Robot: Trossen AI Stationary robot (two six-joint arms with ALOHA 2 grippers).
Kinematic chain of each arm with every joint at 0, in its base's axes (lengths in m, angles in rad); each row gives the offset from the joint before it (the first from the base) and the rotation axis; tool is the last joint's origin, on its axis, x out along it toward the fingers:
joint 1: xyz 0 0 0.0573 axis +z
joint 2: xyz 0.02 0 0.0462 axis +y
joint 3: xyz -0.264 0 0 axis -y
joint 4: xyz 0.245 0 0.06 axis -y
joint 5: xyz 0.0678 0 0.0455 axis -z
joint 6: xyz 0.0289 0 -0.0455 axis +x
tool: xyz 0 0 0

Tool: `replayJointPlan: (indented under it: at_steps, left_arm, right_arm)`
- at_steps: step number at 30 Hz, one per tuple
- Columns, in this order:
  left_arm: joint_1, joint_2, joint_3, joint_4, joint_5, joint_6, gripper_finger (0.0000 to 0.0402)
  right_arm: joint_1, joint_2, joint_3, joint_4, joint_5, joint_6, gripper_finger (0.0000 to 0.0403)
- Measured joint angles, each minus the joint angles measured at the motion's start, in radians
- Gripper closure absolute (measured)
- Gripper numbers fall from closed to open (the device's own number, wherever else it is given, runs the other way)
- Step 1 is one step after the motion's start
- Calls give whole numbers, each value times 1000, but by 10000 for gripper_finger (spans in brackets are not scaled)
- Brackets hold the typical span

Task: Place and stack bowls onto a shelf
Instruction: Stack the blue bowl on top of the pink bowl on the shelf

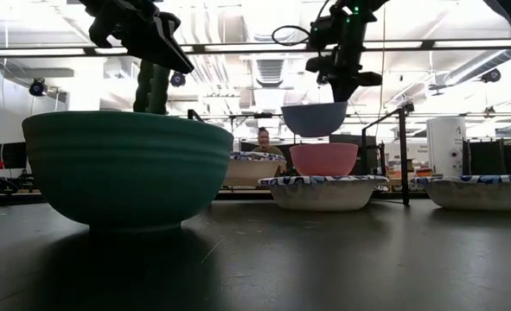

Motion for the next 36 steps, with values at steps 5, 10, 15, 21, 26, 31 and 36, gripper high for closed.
replayJointPlan:
  at_steps: [5, 10, 15, 21, 26, 31, 36]
  left_arm:
    - [0, 0, 0, 0, 0, 0, 345]
    - [0, 0, 0, 0, 0, 0, 345]
    - [0, 0, 0, 1, 0, 0, 345]
    - [0, 0, 0, 2, 0, 0, 345]
    - [0, 0, 0, 2, 0, 0, 345]
    - [0, 0, 0, 2, 0, 0, 345]
    - [0, 0, 0, 2, 0, 0, 345]
  right_arm:
    - [-2, 0, -6, -8, 19, -3, 394]
    - [-2, 3, -16, -2, 26, -10, 377]
    - [-2, 12, -45, 10, 27, -9, 333]
    - [-2, -2, -54, 12, 62, -4, 294]
    - [-1, -25, -16, 21, 79, -7, 290]
    - [4, -33, -18, 57, 78, -16, 325]
    - [10, -27, -46, 64, 78, -28, 373]
